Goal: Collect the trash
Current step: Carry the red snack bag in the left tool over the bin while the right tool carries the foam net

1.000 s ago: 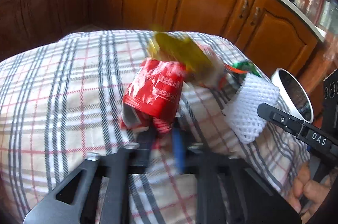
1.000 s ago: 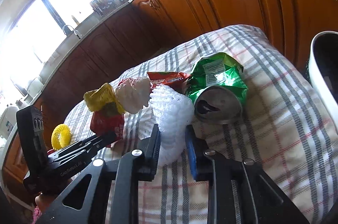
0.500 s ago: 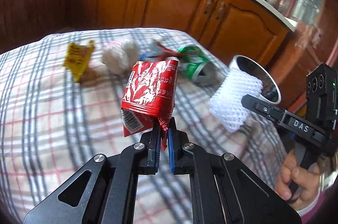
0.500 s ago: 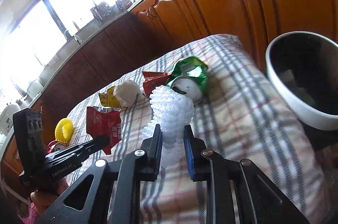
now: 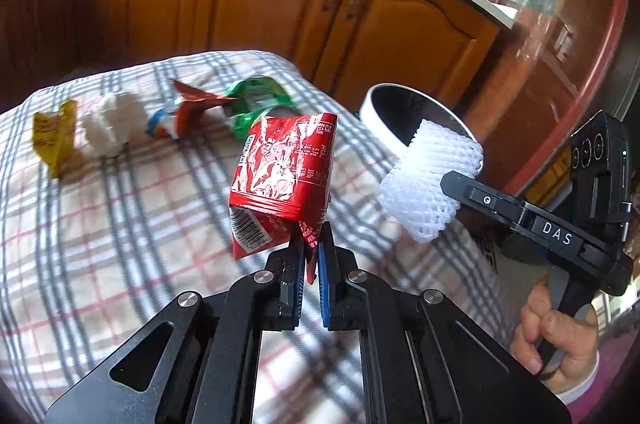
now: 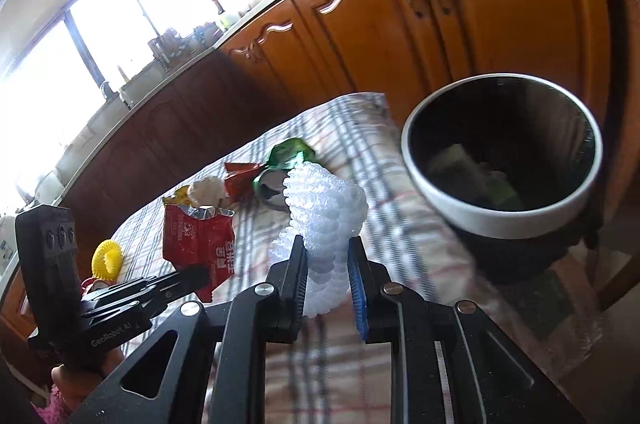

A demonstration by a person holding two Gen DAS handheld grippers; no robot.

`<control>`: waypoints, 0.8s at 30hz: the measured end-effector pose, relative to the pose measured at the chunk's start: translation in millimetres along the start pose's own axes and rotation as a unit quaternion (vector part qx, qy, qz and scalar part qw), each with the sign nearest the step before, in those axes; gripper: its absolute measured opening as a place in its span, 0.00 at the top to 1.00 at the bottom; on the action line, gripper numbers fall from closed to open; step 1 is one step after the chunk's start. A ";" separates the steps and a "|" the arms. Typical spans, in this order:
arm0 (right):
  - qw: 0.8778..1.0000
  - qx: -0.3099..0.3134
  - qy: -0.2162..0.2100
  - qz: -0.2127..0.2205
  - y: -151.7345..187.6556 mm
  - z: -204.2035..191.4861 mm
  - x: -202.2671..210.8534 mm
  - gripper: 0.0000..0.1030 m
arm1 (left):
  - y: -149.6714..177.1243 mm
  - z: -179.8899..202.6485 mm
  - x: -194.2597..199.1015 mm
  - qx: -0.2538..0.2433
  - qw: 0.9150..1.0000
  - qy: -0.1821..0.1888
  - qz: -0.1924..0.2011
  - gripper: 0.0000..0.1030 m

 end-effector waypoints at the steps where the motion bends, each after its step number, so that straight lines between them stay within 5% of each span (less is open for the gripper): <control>1: 1.000 -0.002 0.001 0.001 0.7 3.9 1.4 0.81 | -0.6 3.2 -1.7 -0.003 1.000 0.002 -0.001 0.95; 24: 0.996 -0.042 0.066 0.030 -1.7 79.8 41.5 0.81 | -10.1 80.2 -37.6 -0.060 0.997 0.034 -0.024 0.95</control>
Point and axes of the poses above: each gripper's, at about its wrist camera, not at the fingertips, and x roughly against the way its jaws point, z to its right, y to its underside, the point moved 2 cm from there along -x, roughly the way its jaws point, and after that the axes turned 15 degrees about x, right-handed, at the moved point
